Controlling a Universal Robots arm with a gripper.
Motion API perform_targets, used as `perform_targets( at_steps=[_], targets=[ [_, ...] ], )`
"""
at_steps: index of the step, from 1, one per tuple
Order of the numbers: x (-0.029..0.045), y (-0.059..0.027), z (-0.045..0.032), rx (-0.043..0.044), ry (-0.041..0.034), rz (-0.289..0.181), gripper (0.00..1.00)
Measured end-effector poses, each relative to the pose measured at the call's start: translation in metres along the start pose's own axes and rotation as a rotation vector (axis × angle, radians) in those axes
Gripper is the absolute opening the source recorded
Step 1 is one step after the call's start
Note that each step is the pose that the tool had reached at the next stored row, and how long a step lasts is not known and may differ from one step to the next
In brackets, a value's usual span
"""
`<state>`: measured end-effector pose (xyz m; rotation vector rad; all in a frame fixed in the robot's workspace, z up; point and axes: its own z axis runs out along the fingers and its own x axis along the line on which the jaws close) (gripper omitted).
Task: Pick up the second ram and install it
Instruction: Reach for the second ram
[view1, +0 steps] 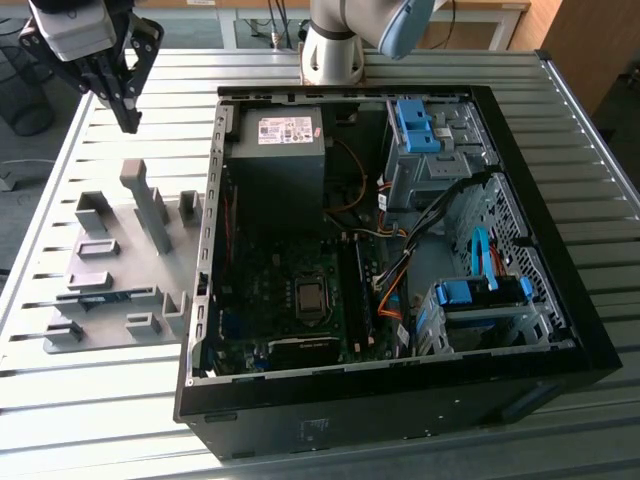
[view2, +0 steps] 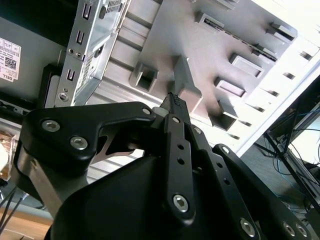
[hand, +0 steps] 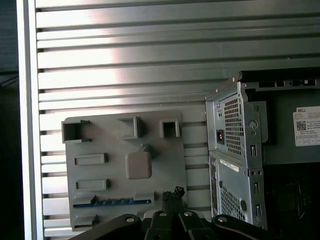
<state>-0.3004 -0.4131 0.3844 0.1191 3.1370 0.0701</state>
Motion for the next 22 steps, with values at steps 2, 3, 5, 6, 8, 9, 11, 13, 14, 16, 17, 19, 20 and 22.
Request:
perform_targets(
  at_steps=[2,3,5,6,8,9,11,13,14,16,17,19,20,22],
  targets=[
    [0.0021,-0.0002,0.0,0.0,0.0,0.0,0.1],
    [0.0055,-0.0005,0.0,0.0,0.0,0.0,0.1],
    [0.0138,-0.002,0.0,-0.0002,-0.0002,0.0,0.1],
    [0.0177,-0.004,-0.0001,-0.0001,-0.0001,0.0,0.1],
    [0.0228,-0.0095,-0.0003,-0.0001,0.0,0.0,0.1],
    [0.0248,-0.0122,-0.0004,-0.0001,0.0,0.0,0.1],
    [0.0281,-0.0178,-0.0006,0.0,0.0,0.0,0.1],
    [0.0305,-0.0235,-0.0006,0.0,0.0,0.0,0.1],
    [0.032,-0.026,-0.0007,-0.0001,0.0,0.0,0.1],
    [0.0362,-0.0285,-0.0007,0.0,-0.0001,0.0,0.1],
    [0.0386,-0.0289,-0.0008,0.0,0.0,0.0,0.1],
    [0.0422,-0.0295,-0.0007,0.0,-0.0001,0.0,0.1],
    [0.043,-0.0295,-0.0008,0.0,0.0,0.0,0.1],
    [0.043,-0.0295,-0.0008,0.0,0.0,0.0,0.1]
  ],
)
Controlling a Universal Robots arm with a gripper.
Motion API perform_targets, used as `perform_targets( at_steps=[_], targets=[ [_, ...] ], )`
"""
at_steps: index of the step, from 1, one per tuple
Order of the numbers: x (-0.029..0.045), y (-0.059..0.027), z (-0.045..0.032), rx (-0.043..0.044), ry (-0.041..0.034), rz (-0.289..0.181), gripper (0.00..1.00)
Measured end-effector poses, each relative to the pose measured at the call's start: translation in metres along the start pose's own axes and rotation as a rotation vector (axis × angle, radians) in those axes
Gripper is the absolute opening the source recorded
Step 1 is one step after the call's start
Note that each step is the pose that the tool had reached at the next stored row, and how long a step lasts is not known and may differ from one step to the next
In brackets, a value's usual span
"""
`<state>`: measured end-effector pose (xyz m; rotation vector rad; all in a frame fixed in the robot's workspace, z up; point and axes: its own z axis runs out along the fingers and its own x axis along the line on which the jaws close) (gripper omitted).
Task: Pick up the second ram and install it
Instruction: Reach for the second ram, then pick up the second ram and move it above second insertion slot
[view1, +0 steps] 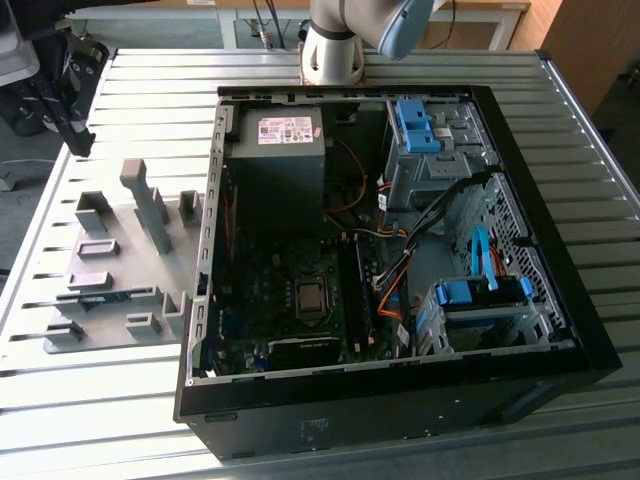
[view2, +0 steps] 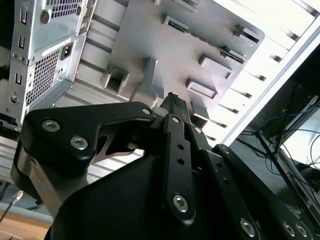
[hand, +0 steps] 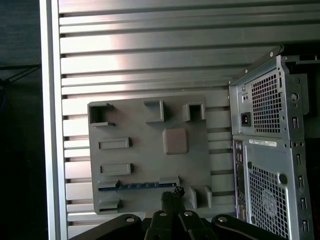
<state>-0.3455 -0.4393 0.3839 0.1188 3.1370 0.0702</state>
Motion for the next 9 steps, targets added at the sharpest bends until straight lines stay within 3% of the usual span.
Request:
perform_targets(
  at_steps=[9],
  targets=[
    [0.0019,-0.0001,0.0,0.0,0.0,0.0,0.1]
  ],
)
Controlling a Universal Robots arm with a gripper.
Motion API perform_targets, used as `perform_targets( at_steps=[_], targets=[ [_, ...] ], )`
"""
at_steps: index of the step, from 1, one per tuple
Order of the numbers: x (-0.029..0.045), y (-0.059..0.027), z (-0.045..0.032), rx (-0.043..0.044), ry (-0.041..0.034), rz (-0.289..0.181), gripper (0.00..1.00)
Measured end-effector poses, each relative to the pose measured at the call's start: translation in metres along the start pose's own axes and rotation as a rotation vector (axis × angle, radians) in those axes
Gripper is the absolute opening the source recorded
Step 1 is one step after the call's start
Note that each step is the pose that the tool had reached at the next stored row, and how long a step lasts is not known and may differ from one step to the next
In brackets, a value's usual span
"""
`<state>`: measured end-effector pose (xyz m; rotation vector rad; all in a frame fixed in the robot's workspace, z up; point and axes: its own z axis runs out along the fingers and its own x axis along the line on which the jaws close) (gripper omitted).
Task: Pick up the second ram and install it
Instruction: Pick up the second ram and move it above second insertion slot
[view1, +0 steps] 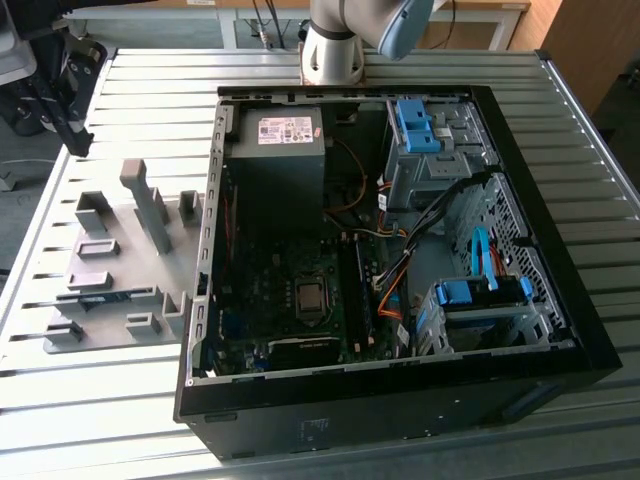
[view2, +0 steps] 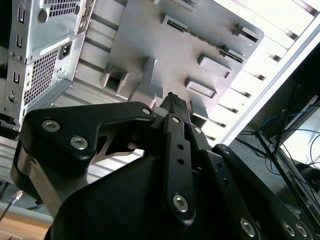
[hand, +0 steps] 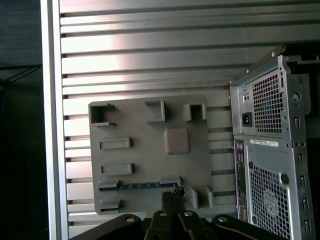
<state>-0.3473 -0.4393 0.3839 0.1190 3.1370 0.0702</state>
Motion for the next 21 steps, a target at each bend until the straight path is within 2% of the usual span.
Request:
perform_targets(
  at_steps=[4,7,21],
  targets=[
    [0.0001,0.0,0.0,-0.0001,0.0001,-0.002,0.1],
    [0.0002,0.0,0.0,0.0,0.0013,-0.028,0.1],
    [0.0001,0.0,0.0007,0.0,0.0124,-0.277,0.1]
  ],
)
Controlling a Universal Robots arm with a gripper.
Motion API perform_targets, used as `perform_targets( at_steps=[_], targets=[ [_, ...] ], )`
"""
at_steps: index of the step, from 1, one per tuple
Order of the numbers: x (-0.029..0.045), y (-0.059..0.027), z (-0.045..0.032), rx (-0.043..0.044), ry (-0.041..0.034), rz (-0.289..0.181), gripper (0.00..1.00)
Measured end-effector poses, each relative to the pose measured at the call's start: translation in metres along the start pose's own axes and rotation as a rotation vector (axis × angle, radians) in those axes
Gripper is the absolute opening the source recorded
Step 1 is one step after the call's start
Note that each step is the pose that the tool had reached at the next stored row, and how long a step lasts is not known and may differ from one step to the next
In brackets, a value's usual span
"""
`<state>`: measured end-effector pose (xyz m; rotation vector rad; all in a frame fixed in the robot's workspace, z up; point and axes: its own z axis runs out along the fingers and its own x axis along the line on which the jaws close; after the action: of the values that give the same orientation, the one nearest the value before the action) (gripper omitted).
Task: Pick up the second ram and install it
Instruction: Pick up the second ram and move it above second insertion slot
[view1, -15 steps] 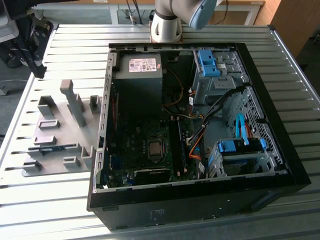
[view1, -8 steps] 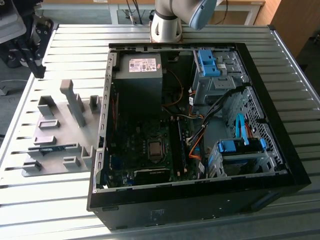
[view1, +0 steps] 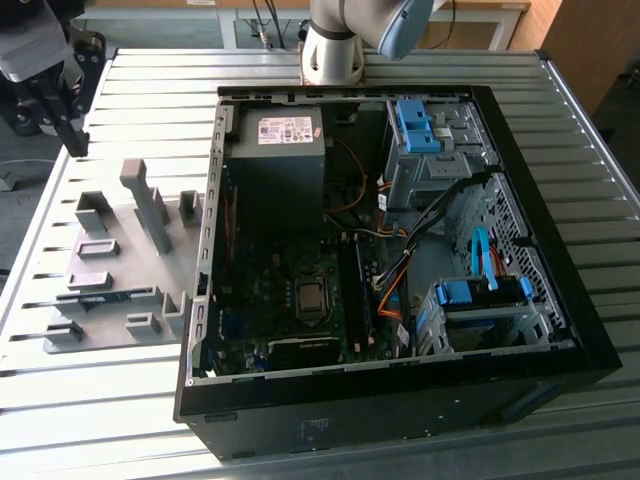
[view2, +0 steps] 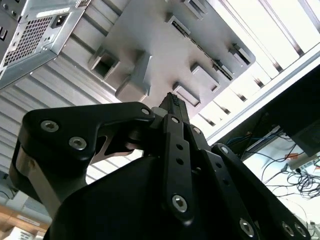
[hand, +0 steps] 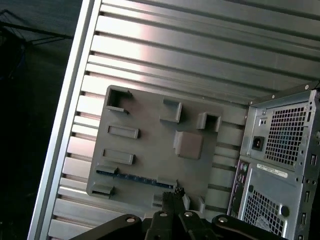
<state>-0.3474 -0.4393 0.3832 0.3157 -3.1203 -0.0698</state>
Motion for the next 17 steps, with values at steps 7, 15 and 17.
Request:
perform_targets(
  at_steps=[7,15,17],
  targets=[
    [0.0,0.0,0.0,0.0,0.0017,-0.039,0.1],
    [0.0,0.0,0.0,0.0,0.0017,-0.039,0.1],
    [0.0,0.0,0.0,0.0,0.0018,-0.039,0.1]
  ],
)
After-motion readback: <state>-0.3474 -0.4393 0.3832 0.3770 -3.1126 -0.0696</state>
